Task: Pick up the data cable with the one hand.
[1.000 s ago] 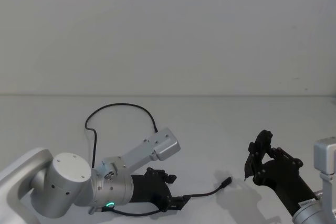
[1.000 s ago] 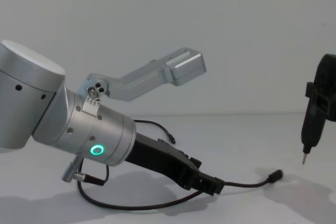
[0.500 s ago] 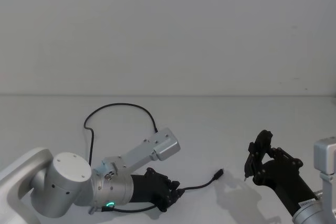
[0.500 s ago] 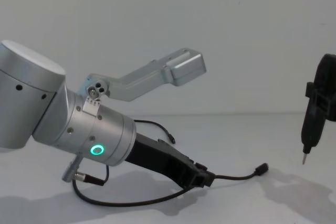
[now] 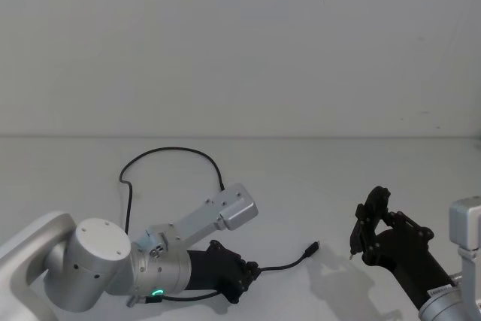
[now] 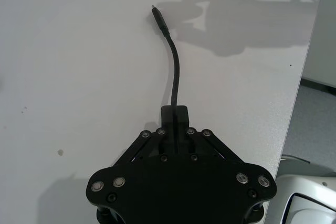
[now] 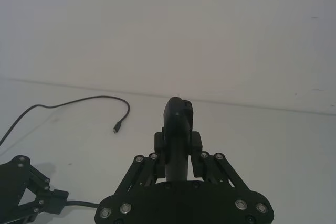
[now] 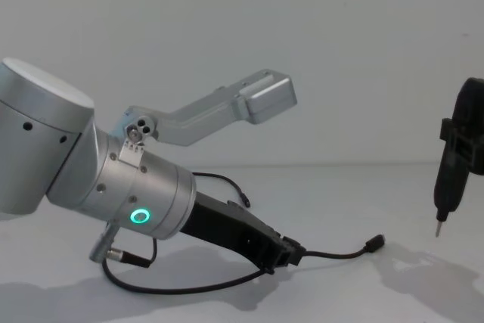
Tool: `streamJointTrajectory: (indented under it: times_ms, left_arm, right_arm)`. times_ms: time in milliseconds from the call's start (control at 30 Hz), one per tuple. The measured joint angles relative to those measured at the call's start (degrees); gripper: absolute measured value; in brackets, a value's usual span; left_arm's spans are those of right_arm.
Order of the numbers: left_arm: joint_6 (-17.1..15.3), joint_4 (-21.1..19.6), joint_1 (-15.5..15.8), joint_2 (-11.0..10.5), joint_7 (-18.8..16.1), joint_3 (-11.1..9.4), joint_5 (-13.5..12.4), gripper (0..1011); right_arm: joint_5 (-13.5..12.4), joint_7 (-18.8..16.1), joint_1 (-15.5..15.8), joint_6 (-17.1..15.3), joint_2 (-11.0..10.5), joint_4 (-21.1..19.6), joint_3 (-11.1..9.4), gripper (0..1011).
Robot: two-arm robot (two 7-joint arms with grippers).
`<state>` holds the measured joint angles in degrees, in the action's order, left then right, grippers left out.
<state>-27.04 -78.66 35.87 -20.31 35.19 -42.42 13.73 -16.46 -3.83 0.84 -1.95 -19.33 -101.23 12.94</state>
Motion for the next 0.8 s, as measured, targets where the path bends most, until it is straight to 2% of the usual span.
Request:
streamJointTrajectory:
  times_ms: [200,400,467,600,700,733,800]
  left_arm:
    - [1.46,-0.76,-0.47,-0.38,-0.01,0.24,-0.21,44]
    - [4.77,-2.76,-1.51,-2.15,0.72,0.81,-0.37,44]
    - [6.93,-4.28,-2.31,-3.85,1.63,1.33,-0.22,43]
    - [9.02,-6.02,-3.22,-5.96,2.77,2.03,0.29,44]
    - [11.35,-8.19,-4.36,-8.62,4.11,2.97,1.14,44]
    - [11.35,-8.19,-4.36,-8.62,4.11,2.97,1.14,44]
    - [12.57,-9.28,-4.91,-10.01,4.89,3.46,1.71,44]
  right_arm:
    - [-0.07,-0.27,0.00,0.18,0.03,-0.06,-0.26,263]
    - [-1.39,-1.40,0.29,1.23,0.27,-0.40,-1.07,263]
    - [-2.22,-1.93,0.64,1.75,0.43,-0.62,-1.48,263]
    - [-4.31,-3.10,1.52,2.78,0.96,-1.23,-2.54,263]
    - [-5.93,-3.86,2.13,3.36,1.42,-1.66,-3.27,263]
    - [-5.93,-3.86,2.13,3.36,1.42,-1.66,-3.27,263]
    - [-7.29,-4.45,2.63,3.68,1.83,-2.03,-3.84,263]
